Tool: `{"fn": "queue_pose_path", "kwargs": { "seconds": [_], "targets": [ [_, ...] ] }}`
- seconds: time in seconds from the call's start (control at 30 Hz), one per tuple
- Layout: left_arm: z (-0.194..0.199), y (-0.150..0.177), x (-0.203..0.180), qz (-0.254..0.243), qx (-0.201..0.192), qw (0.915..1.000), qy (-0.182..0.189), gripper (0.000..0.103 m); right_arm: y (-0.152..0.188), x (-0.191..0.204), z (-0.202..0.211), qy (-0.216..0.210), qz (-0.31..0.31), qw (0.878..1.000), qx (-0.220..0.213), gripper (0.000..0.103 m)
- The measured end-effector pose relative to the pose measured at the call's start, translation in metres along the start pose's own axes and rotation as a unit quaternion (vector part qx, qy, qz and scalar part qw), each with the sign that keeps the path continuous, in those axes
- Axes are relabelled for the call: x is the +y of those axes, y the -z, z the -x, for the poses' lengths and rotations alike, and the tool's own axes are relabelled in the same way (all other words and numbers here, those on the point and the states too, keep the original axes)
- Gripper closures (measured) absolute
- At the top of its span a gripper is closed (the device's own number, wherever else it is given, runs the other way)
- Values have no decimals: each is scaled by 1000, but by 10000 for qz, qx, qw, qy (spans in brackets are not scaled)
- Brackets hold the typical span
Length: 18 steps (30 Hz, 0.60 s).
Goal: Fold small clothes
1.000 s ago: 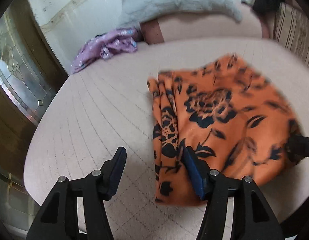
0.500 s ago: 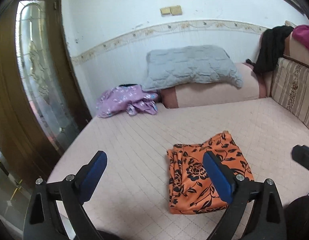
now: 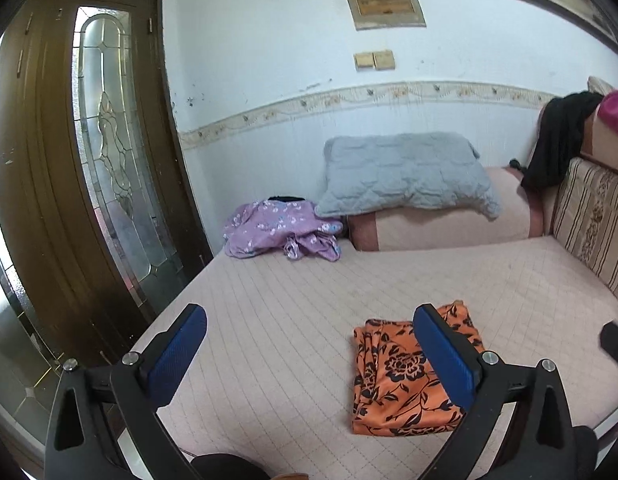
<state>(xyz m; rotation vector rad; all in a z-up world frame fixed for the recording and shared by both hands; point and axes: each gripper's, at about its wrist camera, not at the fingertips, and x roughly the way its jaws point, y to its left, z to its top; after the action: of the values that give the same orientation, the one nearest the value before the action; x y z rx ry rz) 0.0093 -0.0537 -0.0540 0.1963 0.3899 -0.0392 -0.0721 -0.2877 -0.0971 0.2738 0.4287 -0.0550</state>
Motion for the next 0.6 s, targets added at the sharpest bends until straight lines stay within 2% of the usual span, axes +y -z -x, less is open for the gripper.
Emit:
{"fn": "queue_pose_path", "kwargs": {
  "seconds": [0.2, 0.5, 0.6],
  "targets": [
    [23, -12, 15, 83, -278, 9996, -73, 0, -1, 20, 3, 110, 390, 9992, -36, 27],
    [44, -26, 38, 286, -347, 9990, 3, 0, -20, 42, 17, 40, 455, 9988, -202, 27],
    [48, -27, 43, 277, -432, 9986, -83, 0, -26, 48, 25, 16, 489, 9984, -284, 27]
  ]
}}
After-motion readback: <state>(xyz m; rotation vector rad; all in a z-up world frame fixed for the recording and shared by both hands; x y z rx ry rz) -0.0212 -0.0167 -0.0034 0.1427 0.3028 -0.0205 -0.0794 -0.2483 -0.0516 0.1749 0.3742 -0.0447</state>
